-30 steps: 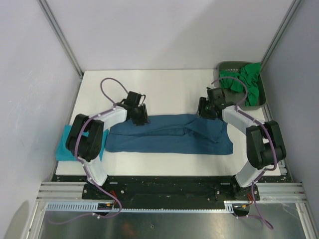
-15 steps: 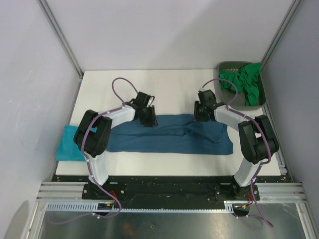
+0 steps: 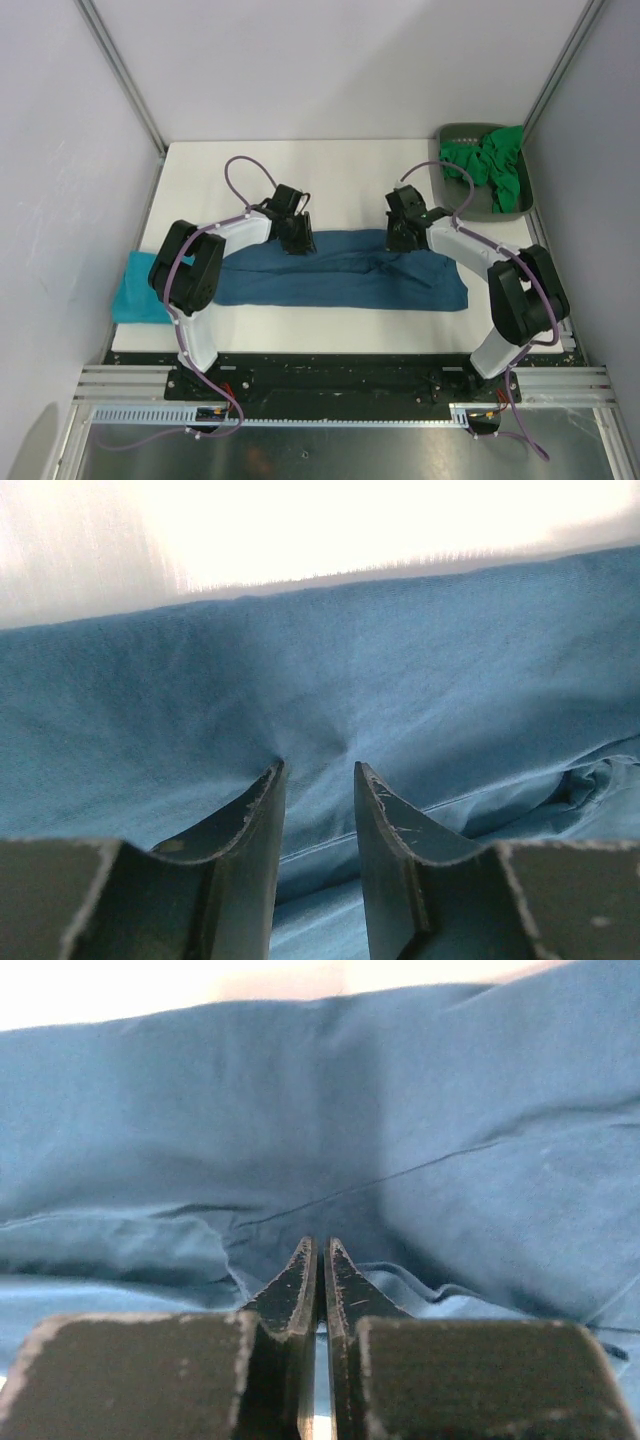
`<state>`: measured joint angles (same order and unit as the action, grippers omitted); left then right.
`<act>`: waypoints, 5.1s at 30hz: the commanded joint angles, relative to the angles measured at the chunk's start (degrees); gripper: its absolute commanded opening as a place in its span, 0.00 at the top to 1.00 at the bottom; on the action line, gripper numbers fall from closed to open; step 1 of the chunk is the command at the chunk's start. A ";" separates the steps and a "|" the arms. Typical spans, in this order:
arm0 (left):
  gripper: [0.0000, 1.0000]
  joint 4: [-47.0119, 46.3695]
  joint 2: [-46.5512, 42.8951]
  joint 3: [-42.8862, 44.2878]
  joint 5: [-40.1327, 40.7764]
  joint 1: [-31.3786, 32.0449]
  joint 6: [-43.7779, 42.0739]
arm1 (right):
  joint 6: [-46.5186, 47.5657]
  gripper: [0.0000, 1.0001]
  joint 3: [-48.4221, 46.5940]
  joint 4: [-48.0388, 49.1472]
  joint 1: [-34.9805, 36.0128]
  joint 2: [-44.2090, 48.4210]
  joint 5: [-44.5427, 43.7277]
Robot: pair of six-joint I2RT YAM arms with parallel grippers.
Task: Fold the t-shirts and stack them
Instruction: Fold the other side of the tshirt into a rectangle
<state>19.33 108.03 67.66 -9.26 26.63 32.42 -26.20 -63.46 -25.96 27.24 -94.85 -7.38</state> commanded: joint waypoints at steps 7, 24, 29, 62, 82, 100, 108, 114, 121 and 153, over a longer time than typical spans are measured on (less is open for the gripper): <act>0.62 -0.55 1.62 2.01 -0.90 0.35 -1.02 | -9.39 0.98 7.73 0.81 4.21 5.19 2.87; 0.57 -0.45 -0.35 4.21 -3.27 1.49 -3.65 | -4.98 0.48 12.17 -0.19 1.76 20.32 4.41; 0.54 -0.47 -3.40 4.71 -4.78 4.26 -4.07 | -4.82 0.50 14.65 -5.52 -3.75 24.35 -1.48; 0.61 -0.44 8.43 13.47 -7.44 23.86 -0.37 | -16.17 0.72 27.72 -10.12 -2.82 44.73 -0.47; 0.72 1.25 10.23 11.44 -4.03 23.90 -0.55 | -16.42 0.59 30.67 -4.45 -6.01 30.63 -5.12; 0.84 1.59 9.89 11.54 -3.53 23.90 -0.19 | -12.56 0.62 26.65 6.09 -11.88 26.51 -4.23; 0.86 2.28 9.64 12.68 -2.66 23.76 0.01 | -10.34 0.64 25.48 -0.28 -11.12 20.98 -4.06; 0.88 2.62 8.43 13.68 -1.65 22.93 0.80 | -11.41 0.64 26.84 -7.41 -9.84 27.23 -3.48; 0.88 3.01 8.24 14.33 -1.22 22.45 1.21 | -15.82 0.67 32.56 -6.00 -7.02 27.08 -0.23; 0.90 3.03 5.36 12.83 -2.93 20.46 1.07 | -11.06 0.65 20.14 1.07 -7.38 23.00 0.13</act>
<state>22.46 116.36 79.75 -11.73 47.46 33.19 -40.69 -40.64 -29.43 19.05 -68.90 -7.62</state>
